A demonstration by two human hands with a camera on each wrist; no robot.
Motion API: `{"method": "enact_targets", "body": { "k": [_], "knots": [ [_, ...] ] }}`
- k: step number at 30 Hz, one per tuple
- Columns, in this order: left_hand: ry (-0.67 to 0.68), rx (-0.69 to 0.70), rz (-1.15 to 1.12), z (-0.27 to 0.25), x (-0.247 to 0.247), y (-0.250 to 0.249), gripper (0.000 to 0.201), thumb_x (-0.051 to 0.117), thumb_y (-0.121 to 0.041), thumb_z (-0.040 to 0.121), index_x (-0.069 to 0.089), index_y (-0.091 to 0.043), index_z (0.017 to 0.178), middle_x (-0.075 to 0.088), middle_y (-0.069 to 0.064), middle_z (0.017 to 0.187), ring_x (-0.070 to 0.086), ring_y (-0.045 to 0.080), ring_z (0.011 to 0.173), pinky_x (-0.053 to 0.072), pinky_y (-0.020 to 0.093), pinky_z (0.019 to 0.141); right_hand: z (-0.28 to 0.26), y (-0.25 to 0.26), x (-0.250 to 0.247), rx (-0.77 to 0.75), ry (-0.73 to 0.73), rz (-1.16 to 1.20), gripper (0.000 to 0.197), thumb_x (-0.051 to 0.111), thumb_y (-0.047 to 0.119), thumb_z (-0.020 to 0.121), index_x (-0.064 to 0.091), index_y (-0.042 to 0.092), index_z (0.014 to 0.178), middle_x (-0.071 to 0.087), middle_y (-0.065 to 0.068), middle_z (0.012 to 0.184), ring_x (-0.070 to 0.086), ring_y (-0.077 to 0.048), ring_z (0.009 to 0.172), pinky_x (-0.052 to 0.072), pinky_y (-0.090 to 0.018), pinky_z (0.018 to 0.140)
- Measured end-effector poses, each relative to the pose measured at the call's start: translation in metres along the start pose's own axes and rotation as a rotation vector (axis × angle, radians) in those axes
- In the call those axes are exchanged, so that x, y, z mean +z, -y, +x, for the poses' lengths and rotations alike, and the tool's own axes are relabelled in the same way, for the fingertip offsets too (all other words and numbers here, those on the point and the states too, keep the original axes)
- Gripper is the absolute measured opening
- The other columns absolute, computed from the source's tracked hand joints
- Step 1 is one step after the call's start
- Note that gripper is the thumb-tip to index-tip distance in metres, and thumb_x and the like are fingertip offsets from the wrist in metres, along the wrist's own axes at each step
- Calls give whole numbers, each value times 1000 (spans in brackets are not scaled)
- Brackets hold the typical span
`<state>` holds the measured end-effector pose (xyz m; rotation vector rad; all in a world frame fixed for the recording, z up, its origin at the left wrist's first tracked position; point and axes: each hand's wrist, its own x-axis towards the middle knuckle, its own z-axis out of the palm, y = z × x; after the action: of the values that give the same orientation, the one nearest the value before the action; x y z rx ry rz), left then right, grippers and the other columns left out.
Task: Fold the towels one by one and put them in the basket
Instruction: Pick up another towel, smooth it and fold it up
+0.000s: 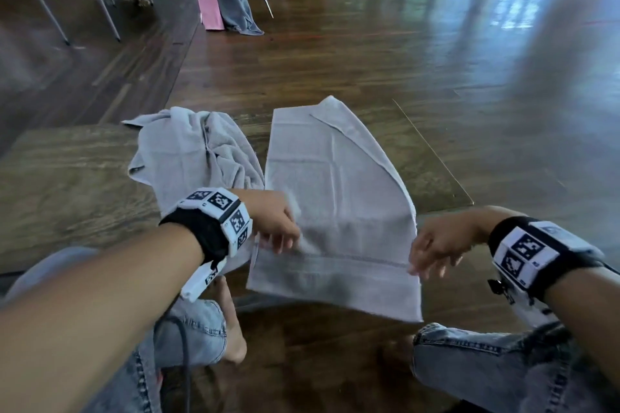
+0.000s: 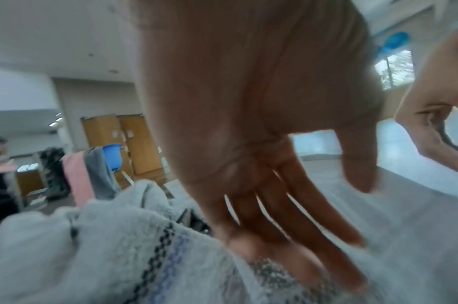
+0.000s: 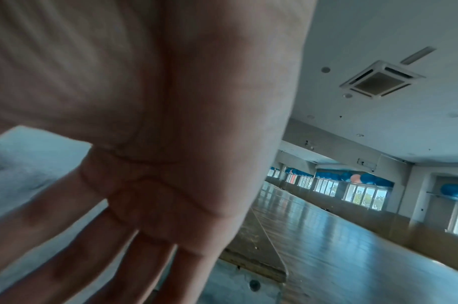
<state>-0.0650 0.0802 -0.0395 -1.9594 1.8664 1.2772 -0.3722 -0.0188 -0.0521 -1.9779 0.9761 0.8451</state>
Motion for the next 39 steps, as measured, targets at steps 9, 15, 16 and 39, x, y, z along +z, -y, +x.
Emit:
{"method": "enact_targets", "body": {
  "k": [9,15,16,39],
  "knots": [
    [-725,-42,132,97,-25,-13,25,55,-35,88,62,-22,109,58,9,118,45,32,120,41,41,101,51,18,-54,-194,-773,57,15,63,32,96,75,28,90,74,10,82,64,0,74,44,-22,74],
    [-690,-147,101,159,-54,-18,56,55,-50,87,43,-22,133,27,16,149,16,35,142,17,53,114,96,20,-103,-151,-821,59,25,61,35,97,68,28,120,64,-2,122,56,-19,112,43,-33,97],
    [-685,-166,92,165,-58,-17,59,56,-52,86,41,-23,135,21,16,153,8,35,146,11,57,116,105,20,-109,-134,-821,48,29,60,36,97,65,31,125,58,-5,129,50,-23,121,40,-38,106],
    [-318,-337,40,190,-78,0,94,37,-84,79,-15,-52,150,-40,3,157,-39,31,142,-18,70,109,177,35,-180,52,-1071,165,42,54,32,92,54,19,132,44,-11,144,30,-33,137,31,-48,108]
  ]
}}
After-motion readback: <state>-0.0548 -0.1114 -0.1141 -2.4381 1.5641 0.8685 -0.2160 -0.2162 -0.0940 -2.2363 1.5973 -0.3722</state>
